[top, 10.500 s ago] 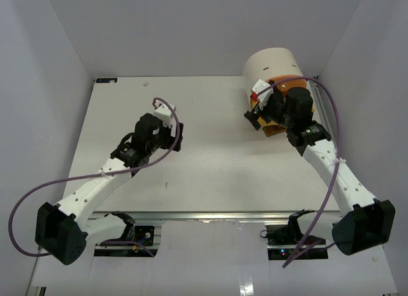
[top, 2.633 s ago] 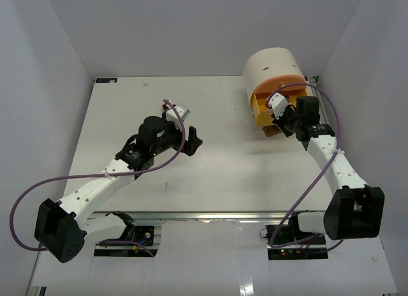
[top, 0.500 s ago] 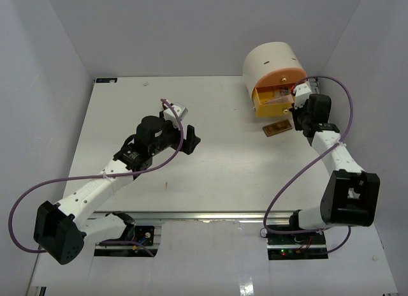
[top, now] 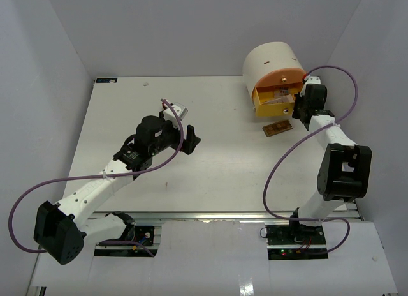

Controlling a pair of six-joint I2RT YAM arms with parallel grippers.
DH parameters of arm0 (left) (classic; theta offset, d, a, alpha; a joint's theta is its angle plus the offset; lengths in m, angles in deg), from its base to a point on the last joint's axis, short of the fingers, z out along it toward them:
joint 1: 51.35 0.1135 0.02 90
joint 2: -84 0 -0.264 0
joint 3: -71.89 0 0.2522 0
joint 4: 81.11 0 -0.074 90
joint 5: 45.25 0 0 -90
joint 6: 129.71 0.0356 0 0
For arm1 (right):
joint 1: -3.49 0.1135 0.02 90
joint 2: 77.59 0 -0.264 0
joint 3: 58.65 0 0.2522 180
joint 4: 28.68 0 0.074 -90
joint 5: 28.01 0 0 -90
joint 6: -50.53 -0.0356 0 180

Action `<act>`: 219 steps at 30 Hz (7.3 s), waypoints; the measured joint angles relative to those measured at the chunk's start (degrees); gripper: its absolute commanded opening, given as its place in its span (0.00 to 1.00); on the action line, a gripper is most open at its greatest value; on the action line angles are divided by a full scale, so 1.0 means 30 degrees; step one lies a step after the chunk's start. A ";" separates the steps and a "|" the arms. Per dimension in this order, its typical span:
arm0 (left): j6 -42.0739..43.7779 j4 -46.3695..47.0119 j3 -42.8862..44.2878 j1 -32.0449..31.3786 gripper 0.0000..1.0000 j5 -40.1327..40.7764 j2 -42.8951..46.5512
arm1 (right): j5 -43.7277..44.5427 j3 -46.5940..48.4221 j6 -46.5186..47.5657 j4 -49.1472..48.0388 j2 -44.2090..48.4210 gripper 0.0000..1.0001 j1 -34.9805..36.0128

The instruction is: Organize the makeup

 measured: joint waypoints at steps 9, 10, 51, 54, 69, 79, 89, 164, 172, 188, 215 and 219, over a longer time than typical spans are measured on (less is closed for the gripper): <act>0.0066 -0.0007 0.0000 0.0073 0.98 0.0030 -0.0007 | -0.0414 -0.0105 -0.0977 -0.2651 -0.0925 0.08 -0.0165; 0.0066 -0.0006 0.0000 0.0073 0.98 0.0030 -0.0010 | -0.0697 -0.0132 -0.0975 -0.3002 -0.0925 0.08 -0.0165; -0.1046 0.0731 0.3282 0.0335 0.98 -0.3880 -0.5845 | -1.0667 0.1213 0.0559 -0.4612 0.0860 0.56 -0.1579; -0.0797 0.0664 0.2941 0.0335 0.98 -0.3567 -0.5635 | -1.0948 0.2997 0.0266 -0.4716 -0.1057 0.57 -0.1579; -0.0279 0.0641 0.2798 0.0357 0.98 -0.3097 -0.5493 | -1.0606 0.4742 0.0550 -0.4177 -0.3552 0.54 -0.0882; -0.0210 0.0641 0.2798 0.0357 0.98 -0.3075 -0.5493 | -0.9397 0.5653 0.0495 -0.3833 -0.4738 0.49 -0.0125; -0.0208 0.0638 0.2798 0.0457 0.98 -0.3081 -0.5498 | -0.9131 0.5974 0.0906 -0.3110 -0.5256 0.49 0.0561; -0.0014 0.0566 0.2703 0.0488 0.98 -0.2804 -0.3747 | -0.8722 -0.1772 1.6677 0.5871 0.4524 0.08 0.4847; -0.0014 0.0561 0.2689 0.0488 0.98 -0.2805 -0.3672 | -0.5646 -0.1402 2.0600 0.6941 0.3097 0.17 0.4847; -0.0006 0.0561 0.2550 0.0495 0.98 -0.2658 -0.3542 | -0.2475 0.0564 2.1317 0.3371 -0.0105 0.92 0.4847; 0.0001 0.0561 0.2543 0.0495 0.98 -0.2658 -0.3381 | -0.3519 -0.1286 2.9345 0.8247 0.1085 0.90 0.5081; 0.0014 0.0561 0.2543 0.0495 0.98 -0.2652 -0.3367 | -0.1812 -0.0848 3.0177 0.7719 -0.1022 0.90 0.5642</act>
